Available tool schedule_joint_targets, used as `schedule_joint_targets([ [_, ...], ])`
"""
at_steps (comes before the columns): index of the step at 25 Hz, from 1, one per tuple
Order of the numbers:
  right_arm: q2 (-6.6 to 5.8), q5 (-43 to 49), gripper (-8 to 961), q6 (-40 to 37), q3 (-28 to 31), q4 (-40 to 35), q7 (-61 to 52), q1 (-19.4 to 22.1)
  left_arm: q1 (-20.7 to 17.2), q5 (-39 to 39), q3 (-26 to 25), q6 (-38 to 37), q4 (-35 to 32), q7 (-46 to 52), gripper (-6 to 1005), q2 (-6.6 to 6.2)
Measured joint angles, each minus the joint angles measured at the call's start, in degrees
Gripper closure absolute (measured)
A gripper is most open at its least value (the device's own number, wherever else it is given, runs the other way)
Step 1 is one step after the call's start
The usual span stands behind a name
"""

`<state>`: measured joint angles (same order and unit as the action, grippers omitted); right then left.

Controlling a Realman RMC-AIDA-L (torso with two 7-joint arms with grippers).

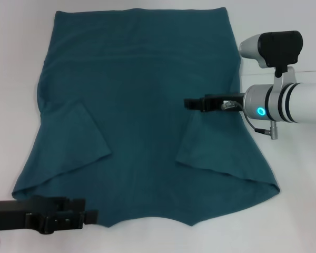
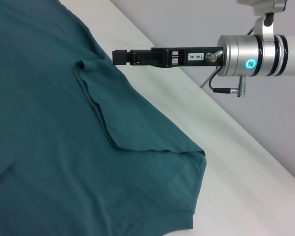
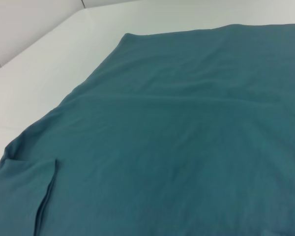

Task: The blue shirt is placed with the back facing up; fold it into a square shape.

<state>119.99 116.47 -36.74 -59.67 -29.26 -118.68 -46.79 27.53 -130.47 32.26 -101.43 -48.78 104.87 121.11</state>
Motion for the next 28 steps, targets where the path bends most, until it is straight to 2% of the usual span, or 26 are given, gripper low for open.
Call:
schedule_joint_targets([
  [3, -0.36, 0.12, 214, -0.31, -0.23, -0.61, -0.14, 0.25, -0.33, 0.18, -0.19, 0.00, 0.00, -0.07, 321, 0.00],
  [7, -1.79, 2.95, 204, -2.27, 0.10, -2.53, -2.69, 1.18, -0.61, 0.08, -0.46, 0.00, -0.11, -0.09, 320, 0.00],
  [8, -2.76, 5.63, 201, -3.75, 0.18, -3.57, -5.28, 1.54, -0.70, 0.04, -0.49, 0.00, -0.21, -0.07, 320, 0.00],
  [13, -3.97, 11.13, 189, -8.89, 0.27, -8.32, -10.19, 3.08, -1.02, 0.00, -1.67, 0.00, -0.77, 0.90, 320, -0.05],
  [15, -4.18, 13.48, 194, -12.11, 0.31, -12.57, -12.77, 4.48, -1.21, -0.07, -3.31, 0.00, -1.80, 3.09, 319, -0.24],
  [21, -4.31, 16.23, 203, -18.71, 0.70, -23.00, -16.86, 8.07, -3.67, -0.72, -6.48, 4.42, -9.71, 19.12, 318, -0.36],
  [25, -4.32, 16.72, 203, -20.56, 1.68, -24.73, -17.26, 8.45, -4.07, -5.57, -6.62, 9.85, -12.87, 28.46, 318, -0.47],
  [28, -4.32, 16.92, 204, -20.80, 1.75, -24.80, -17.28, 8.34, -2.57, -11.34, -5.99, 14.79, -11.77, 32.81, 317, -0.77],
])
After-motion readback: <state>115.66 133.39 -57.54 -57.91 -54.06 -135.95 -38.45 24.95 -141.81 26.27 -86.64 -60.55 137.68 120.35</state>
